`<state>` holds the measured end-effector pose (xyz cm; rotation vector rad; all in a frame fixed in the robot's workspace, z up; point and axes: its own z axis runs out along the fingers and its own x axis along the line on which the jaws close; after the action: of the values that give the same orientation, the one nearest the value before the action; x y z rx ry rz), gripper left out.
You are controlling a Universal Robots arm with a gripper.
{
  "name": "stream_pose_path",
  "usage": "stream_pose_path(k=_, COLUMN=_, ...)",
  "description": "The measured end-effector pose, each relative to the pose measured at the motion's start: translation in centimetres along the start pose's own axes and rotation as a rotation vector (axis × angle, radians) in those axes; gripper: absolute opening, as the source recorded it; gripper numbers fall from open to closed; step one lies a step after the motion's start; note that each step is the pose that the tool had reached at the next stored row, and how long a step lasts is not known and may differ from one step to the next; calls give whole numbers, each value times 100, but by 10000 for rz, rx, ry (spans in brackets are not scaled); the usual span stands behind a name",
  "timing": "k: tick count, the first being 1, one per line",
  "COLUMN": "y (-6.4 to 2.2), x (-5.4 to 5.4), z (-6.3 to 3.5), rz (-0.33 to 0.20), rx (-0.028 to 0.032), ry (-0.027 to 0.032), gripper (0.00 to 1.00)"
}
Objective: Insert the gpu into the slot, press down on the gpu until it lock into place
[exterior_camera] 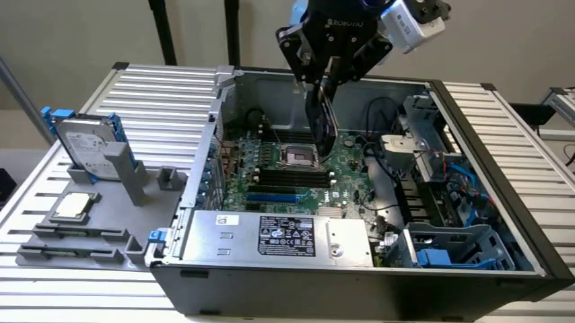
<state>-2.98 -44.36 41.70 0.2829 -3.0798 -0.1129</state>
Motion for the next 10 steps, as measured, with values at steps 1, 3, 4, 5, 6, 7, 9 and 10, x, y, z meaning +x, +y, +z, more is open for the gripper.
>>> stream_pose_path(k=1, y=0, x=0, z=0, rz=-184, rx=8, ry=15, gripper=26)
stream_pose_path(k=3, y=0, x=0, z=2, rz=-543, rx=22, ry=42, gripper=26)
stream_pose_path(k=4, y=0, x=0, z=3, rz=-722, rx=29, ry=56, gripper=26)
stream_pose_path(k=5, y=0, x=0, z=3, rz=-912, rx=38, ry=71, gripper=26)
stream_pose_path(k=6, y=0, x=0, z=3, rz=-1091, rx=45, ry=85, gripper=26)
stream_pose_path(k=7, y=0, x=0, z=4, rz=-1265, rx=52, ry=99, gripper=26)
stream_pose_path(k=9, y=-1, x=0, z=6, rz=-1634, rx=66, ry=126, gripper=26)
stream_pose_path(k=10, y=-1, x=0, z=6, rz=-1814, rx=73, ry=140, gripper=26)
